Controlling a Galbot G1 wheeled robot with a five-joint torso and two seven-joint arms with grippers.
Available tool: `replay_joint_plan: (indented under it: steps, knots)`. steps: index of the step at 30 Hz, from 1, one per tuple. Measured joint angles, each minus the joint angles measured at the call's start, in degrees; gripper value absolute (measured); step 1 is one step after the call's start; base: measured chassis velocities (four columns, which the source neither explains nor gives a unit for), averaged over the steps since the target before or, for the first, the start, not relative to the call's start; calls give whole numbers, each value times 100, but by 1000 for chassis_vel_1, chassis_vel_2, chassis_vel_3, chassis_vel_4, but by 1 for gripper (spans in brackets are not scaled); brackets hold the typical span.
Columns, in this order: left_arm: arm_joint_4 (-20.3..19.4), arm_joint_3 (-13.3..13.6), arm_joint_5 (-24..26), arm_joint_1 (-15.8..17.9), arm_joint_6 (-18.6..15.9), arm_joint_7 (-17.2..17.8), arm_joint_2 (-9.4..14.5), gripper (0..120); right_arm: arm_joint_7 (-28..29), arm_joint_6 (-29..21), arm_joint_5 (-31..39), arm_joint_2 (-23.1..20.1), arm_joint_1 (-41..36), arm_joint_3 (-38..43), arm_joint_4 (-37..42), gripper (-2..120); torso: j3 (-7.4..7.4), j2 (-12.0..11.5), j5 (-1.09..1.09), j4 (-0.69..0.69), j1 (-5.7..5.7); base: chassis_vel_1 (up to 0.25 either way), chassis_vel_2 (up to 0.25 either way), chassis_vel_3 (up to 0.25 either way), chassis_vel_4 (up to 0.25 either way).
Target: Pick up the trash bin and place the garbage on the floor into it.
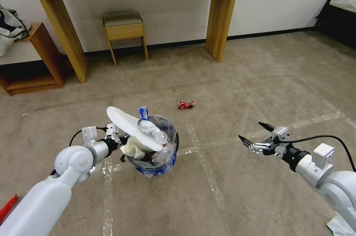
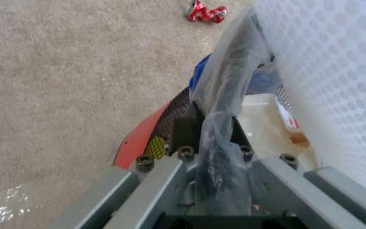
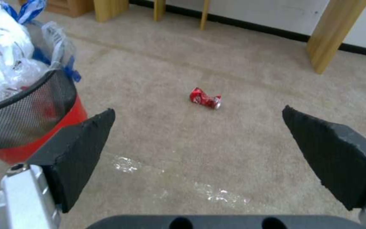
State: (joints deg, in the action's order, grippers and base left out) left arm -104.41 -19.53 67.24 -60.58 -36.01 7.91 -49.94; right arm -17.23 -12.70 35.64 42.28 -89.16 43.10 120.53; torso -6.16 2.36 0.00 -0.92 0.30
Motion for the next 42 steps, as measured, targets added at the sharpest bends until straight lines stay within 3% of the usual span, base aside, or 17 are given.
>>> replay_joint_plan:
  steps: [26, 36, 42]
  knots:
    - [-13, 75, -135, 24, 78, -39, -37, 1, -61, 98, -186, 138, -162, 141, -88, 100, 0, 0, 1, 0, 0, 0, 0, 0, 0]
    - [43, 144, -194, 101, 118, -168, -67, 1, -400, 268, -520, -72, -822, 1225, -827, 100, 0, 0, 1, -2, 0, 0, 0, 0, 0]
    - [145, 254, -243, 256, 117, -291, -8, 1, -484, 228, -773, -549, -959, 1495, -1370, 100, 0, 0, 3, -2, 0, 0, 0, 0, 0]
